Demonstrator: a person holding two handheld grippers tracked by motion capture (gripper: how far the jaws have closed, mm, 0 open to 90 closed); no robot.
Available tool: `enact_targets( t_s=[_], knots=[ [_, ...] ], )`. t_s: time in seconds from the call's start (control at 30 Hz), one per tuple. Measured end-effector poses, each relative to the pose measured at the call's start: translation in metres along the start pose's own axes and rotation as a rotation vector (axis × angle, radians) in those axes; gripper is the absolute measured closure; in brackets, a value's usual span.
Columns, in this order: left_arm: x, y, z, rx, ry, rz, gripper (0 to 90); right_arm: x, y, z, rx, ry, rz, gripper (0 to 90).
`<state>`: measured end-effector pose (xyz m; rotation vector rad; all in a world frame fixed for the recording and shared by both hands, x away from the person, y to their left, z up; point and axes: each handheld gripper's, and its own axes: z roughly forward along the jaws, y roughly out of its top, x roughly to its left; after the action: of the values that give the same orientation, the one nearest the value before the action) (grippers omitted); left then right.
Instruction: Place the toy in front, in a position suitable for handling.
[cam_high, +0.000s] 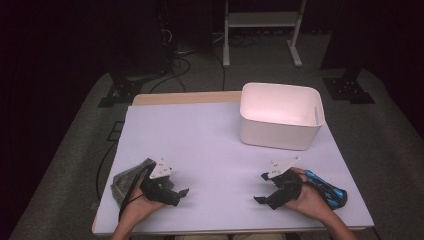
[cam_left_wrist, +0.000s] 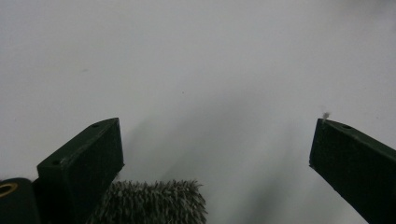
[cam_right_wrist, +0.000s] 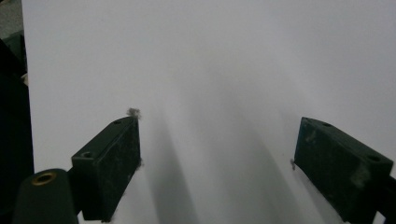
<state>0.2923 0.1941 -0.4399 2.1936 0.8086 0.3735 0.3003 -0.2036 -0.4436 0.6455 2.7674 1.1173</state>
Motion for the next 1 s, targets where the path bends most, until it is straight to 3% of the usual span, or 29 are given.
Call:
enact_targets(
  t_s=[0.57, 1.0],
  knots=[
    [-0.002, -0.002, -0.005, -0.007, 0.004, -0.005, 2.4, 0.001, 0.016, -0.008, -0.01, 0.052, -0.01, 13.3],
    [-0.003, -0.001, -0.005, -0.011, 0.001, -0.009, 2.4, -0.005, 0.012, -0.037, 0.026, 0.037, -0.002, 13.3]
  ],
)
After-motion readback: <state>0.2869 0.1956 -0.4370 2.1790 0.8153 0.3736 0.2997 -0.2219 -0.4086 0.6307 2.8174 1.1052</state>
